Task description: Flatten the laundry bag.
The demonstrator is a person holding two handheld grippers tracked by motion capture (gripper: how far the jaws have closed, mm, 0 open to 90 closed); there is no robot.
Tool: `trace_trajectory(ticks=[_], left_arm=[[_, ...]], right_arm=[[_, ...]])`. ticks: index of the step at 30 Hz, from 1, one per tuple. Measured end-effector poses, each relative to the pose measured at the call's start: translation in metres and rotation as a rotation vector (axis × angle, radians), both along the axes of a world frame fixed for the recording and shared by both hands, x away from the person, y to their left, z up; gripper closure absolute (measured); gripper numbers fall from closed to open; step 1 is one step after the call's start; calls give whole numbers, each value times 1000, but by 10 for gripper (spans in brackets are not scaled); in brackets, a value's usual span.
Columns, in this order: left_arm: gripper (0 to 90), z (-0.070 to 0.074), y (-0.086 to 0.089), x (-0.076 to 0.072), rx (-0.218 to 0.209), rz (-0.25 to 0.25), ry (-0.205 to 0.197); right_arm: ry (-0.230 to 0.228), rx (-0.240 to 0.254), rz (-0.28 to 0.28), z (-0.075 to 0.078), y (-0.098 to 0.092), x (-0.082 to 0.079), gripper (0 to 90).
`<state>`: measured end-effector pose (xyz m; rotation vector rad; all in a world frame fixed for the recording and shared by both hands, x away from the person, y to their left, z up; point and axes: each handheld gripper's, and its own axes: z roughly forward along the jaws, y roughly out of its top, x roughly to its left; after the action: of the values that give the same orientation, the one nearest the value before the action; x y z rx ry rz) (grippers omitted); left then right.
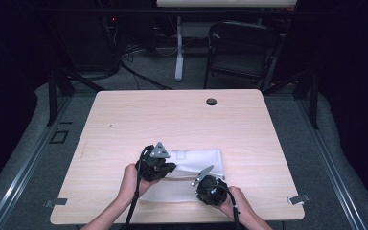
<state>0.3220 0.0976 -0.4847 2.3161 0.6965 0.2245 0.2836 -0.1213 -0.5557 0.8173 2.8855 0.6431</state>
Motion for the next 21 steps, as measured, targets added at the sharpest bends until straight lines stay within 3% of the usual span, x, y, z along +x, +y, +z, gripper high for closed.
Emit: trace_trajectory(ticks=[11,21], left_arm=[[884,13,4,8,-2,30,-4],[883,26,1,24,5,63,-32]], right_arm=[[17,-15,14,1,1,-1,900],[22,7,0,0,1,-2,900]])
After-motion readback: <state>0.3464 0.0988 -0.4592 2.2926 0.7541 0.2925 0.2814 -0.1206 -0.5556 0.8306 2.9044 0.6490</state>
